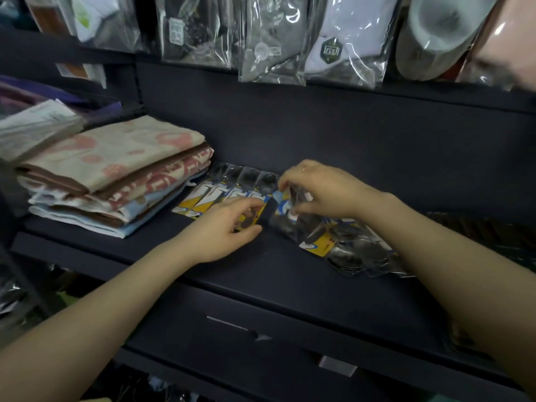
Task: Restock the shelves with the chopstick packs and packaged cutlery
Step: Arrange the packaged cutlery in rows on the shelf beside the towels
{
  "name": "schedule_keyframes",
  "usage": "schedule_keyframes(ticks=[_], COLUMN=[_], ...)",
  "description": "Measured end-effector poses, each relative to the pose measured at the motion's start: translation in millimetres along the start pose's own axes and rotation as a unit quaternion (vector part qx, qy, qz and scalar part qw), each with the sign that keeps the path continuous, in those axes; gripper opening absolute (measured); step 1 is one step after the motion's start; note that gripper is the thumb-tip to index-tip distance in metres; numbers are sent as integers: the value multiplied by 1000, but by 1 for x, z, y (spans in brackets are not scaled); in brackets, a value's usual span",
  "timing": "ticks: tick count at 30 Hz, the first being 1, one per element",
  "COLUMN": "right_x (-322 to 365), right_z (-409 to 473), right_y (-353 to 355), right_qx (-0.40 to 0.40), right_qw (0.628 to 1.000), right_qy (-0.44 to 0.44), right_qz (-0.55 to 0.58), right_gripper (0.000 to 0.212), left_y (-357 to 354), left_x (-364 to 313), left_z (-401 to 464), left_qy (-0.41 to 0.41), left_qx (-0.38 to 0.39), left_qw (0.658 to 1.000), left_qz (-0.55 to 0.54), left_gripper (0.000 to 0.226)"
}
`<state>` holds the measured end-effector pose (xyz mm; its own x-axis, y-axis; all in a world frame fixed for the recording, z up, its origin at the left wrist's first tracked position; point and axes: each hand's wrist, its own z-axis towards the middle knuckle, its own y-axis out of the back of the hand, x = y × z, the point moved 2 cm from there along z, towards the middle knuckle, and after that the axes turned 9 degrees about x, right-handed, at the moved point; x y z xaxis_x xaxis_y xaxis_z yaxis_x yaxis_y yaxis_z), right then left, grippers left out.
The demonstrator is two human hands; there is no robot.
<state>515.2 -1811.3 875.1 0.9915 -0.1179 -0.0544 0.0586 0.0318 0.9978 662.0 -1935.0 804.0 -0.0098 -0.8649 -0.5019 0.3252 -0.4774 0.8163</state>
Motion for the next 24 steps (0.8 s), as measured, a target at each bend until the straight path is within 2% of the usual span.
schedule_keyframes(ticks=[3,5,10,15,18,20,22,24], right_x=[1,7,33,57,59,55,50,49], right_z=[-4,-2,15,37,64,83,101,116], right_y=[23,31,40,58,55,42,20,-8], right_qx=[-153,-219,-313,-393,-355,-307,-225,-119], right_qw=[982,966,934,871,861,858,839,804], right_qy=[-9,-13,-11,20,-15,-71,-131,-192], right_qz=[107,140,174,294,363,405,477,550], right_gripper=[31,28,33,27,17,16,24,26], left_y=[2,3,5,21,32,36,43,49], left_x=[-2,-6,-9,-5,7,21,38,56], left_z=[7,12,17,9,-3,-16,-32,-46], left_qy=[-20,-34,-50,-88,-52,-26,17,69], left_qx=[-17,-16,-23,-94,-143,-164,-190,-188], left_qw=[999,997,980,954,952,950,952,967], left_qz=[-46,-71,-193,-271,-266,-265,-238,-158], left_gripper=[68,70,66,46,27,29,37,39])
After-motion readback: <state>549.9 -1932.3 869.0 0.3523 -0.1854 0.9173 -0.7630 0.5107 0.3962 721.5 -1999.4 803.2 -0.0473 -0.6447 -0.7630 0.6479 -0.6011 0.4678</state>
